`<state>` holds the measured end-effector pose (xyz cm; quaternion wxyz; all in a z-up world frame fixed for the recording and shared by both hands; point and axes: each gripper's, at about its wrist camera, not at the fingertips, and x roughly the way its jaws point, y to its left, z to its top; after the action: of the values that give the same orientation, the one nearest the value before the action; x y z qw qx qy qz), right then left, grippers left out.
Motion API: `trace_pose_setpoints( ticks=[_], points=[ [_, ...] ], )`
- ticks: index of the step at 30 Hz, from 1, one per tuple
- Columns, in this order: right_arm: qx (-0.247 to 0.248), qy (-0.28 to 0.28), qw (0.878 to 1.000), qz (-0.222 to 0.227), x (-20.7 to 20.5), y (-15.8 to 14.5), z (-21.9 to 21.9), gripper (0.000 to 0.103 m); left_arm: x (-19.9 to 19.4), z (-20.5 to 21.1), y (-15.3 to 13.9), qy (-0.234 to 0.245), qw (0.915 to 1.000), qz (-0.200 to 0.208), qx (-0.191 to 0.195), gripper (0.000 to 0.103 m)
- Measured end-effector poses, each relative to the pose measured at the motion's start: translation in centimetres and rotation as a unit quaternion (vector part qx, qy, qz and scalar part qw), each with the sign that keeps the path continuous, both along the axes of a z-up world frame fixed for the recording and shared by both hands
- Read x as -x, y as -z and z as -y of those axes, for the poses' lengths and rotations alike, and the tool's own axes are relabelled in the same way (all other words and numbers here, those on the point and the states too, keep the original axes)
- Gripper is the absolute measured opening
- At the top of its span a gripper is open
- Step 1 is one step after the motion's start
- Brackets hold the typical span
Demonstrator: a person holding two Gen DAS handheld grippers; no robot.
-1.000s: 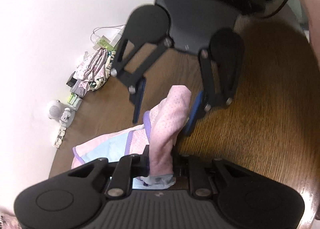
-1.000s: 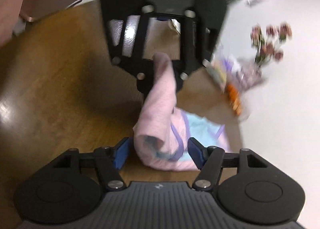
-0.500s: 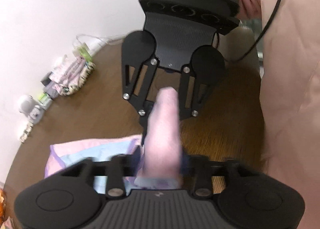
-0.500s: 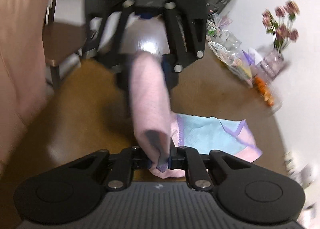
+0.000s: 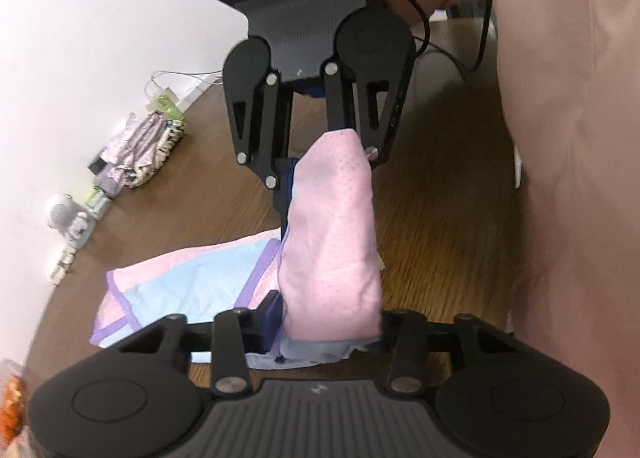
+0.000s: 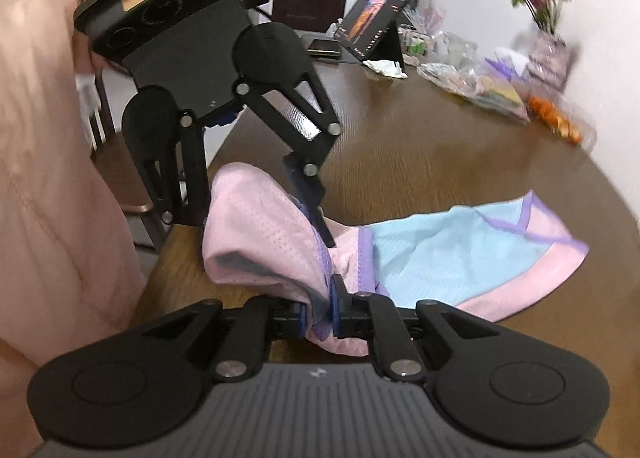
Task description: Fold clothes
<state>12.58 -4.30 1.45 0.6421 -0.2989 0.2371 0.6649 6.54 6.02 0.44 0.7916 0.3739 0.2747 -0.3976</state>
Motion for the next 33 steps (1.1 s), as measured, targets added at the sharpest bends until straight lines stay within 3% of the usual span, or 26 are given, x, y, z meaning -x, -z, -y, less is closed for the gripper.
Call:
trace_pose_setpoints(
  ticks=[3,5,6,10,12,15,18,25,33],
  points=[
    [-0.003,0.010,0.997,-0.076,-1.3,-0.3,0.5,0.010,-2.5,-1.5,-1.7,-0.015,0.9942,-0.084,0.065,0.031],
    [-0.006,0.017,0.990,-0.139,-2.7,-0.4,0.8,0.010,-4.8,-3.0,-2.8,-0.034,0.9825,-0.137,0.121,0.032],
    [-0.010,0.030,0.984,-0.178,-4.0,-0.3,1.0,0.010,-6.1,-3.9,-3.3,-0.051,0.9739,-0.163,0.150,0.033],
    [-0.021,0.092,0.944,-0.316,-9.7,1.0,1.7,0.010,-12.1,-7.6,-2.7,-0.152,0.9256,-0.243,0.247,0.036],
    [-0.022,0.124,0.927,-0.354,-12.0,2.2,1.8,0.011,-13.9,-9.1,-1.4,-0.191,0.8995,-0.271,0.284,0.036],
    [-0.026,0.150,0.910,-0.387,-13.7,3.6,2.0,0.011,-14.1,-10.3,0.2,-0.222,0.8763,-0.288,0.316,0.036],
    [-0.036,0.154,0.901,-0.404,-14.3,4.4,2.2,0.011,-12.8,-10.6,1.3,-0.233,0.8633,-0.295,0.337,0.036],
    [-0.039,0.144,0.887,-0.438,-14.9,5.3,1.8,0.011,-10.0,-10.5,0.9,-0.281,0.8457,-0.288,0.351,0.035],
    [-0.039,0.162,0.882,-0.440,-15.2,5.9,0.9,0.015,-8.9,-10.5,0.5,-0.321,0.8376,-0.283,0.340,0.035]
  ],
)
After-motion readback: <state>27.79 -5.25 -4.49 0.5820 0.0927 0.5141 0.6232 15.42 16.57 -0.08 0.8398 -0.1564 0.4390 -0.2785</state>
